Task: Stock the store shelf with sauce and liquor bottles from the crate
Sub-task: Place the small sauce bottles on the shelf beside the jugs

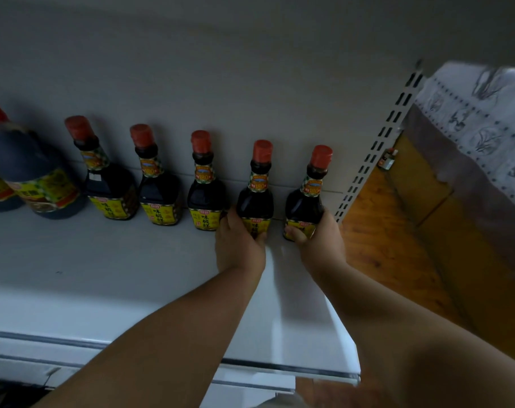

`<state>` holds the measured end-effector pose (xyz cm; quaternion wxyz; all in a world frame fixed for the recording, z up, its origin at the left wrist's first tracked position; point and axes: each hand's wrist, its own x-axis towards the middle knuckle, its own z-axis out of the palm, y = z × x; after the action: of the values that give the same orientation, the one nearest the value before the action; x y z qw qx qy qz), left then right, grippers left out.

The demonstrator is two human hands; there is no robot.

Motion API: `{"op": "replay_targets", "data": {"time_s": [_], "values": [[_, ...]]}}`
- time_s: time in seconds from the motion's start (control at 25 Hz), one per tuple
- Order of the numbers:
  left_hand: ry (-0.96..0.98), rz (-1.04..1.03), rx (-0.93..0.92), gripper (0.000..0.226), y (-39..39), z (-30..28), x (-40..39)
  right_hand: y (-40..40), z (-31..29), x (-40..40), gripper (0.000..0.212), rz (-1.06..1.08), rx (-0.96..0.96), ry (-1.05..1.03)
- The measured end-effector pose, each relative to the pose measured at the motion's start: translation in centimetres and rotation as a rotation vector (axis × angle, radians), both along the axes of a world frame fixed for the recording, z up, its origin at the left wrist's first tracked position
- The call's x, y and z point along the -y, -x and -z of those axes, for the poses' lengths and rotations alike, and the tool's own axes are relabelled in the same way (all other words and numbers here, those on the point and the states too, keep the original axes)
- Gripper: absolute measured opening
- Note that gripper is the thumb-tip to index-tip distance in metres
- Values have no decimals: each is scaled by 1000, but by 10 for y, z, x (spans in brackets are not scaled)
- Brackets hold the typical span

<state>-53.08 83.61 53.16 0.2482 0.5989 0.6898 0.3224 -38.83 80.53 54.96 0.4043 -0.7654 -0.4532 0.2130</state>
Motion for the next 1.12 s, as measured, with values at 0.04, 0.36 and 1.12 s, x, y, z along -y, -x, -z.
{"op": "replay_targets", "data": {"time_s": [0.04,0.36,1.12], "values": [[1,0,-9,87,0,0,-1,-1,-1,0,62,1,7,6],[-5,14,-33,88,-1,2,-6,4,0,1,62,46,-3,4],[7,-90,120,70,-16,-16,49,6,-23,31,58,-15,141,219]]}}
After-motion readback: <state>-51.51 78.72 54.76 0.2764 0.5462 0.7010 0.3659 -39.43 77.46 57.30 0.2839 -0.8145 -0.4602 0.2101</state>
